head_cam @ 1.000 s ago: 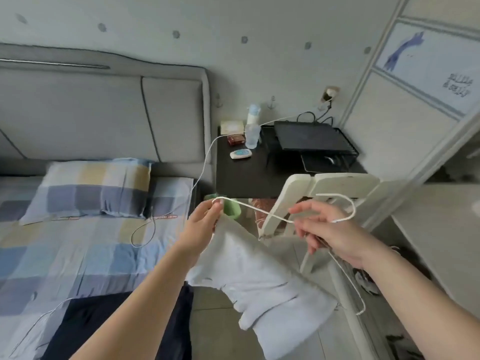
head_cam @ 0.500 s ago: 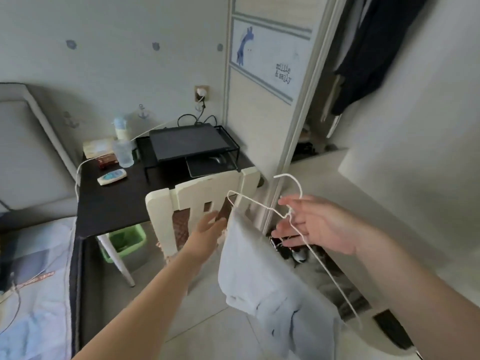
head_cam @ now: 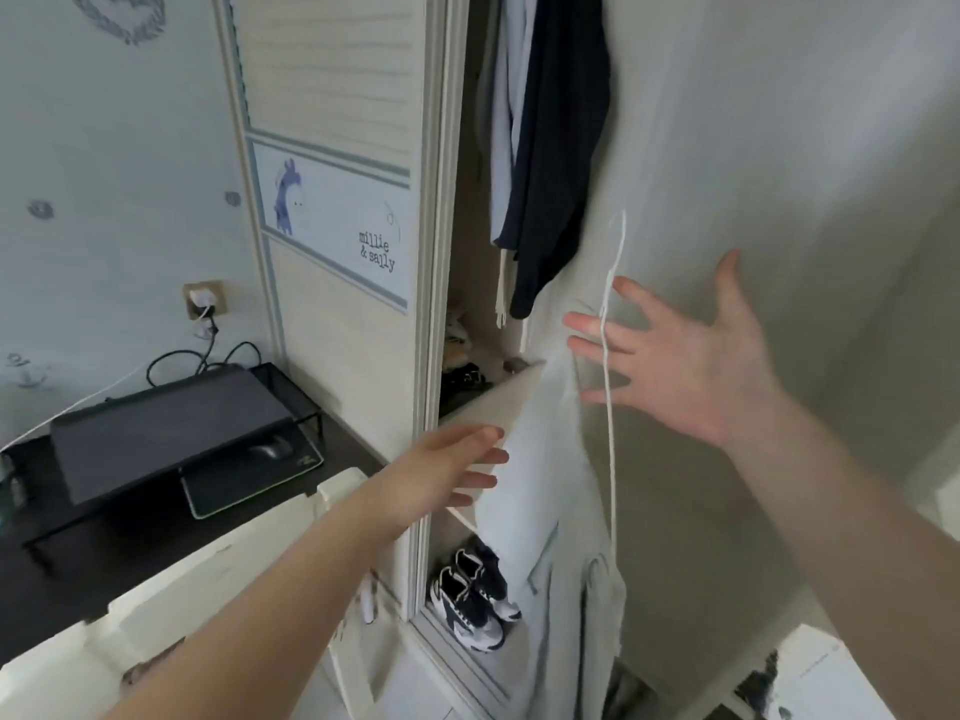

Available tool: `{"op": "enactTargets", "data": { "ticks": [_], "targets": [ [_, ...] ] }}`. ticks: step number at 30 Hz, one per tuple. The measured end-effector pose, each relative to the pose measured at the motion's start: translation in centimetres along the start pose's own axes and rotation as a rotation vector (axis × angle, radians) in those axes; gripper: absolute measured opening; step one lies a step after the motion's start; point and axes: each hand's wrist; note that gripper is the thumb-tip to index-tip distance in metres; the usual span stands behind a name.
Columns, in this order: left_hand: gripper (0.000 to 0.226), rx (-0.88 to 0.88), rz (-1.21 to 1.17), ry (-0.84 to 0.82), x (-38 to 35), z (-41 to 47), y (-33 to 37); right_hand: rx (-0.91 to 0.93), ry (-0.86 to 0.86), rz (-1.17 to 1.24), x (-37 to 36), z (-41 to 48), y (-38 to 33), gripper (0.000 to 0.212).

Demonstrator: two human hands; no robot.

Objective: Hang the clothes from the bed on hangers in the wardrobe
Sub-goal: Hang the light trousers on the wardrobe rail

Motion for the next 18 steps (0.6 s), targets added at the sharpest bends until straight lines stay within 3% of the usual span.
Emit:
{"op": "enactTargets", "data": {
  "ticks": [5,9,13,18],
  "targets": [
    [0.048,-0.108,0.067,-0.231,0.5,5.5,9.2,0.117,0.107,-0.046,0.9,4.6,-5.6,0.092],
    [0.052,-0.171,0.17,-0.397,0.8,8.8,16.3,0.203,0.2,-0.13,1.5,8.2,-10.7,0.102],
    [0.032,-0.34,0.283,-0.382,1.7,12.2,22.3,0.292,0.267,-0.196,1.6,11.5,-15.6,0.1],
    [0.024,-0.482,0.268,-0.299,2.4,17.3,28.4,0.351,0.307,-0.26,2.2,16.0,-22.3,0.101]
  ]
}}
Point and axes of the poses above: each hand's wrist, its own z-axis towards the middle knuckle, its own x-axis out of the back of the hand, y = z × x, and after that the axes turned 15 degrees about -z, right-handed
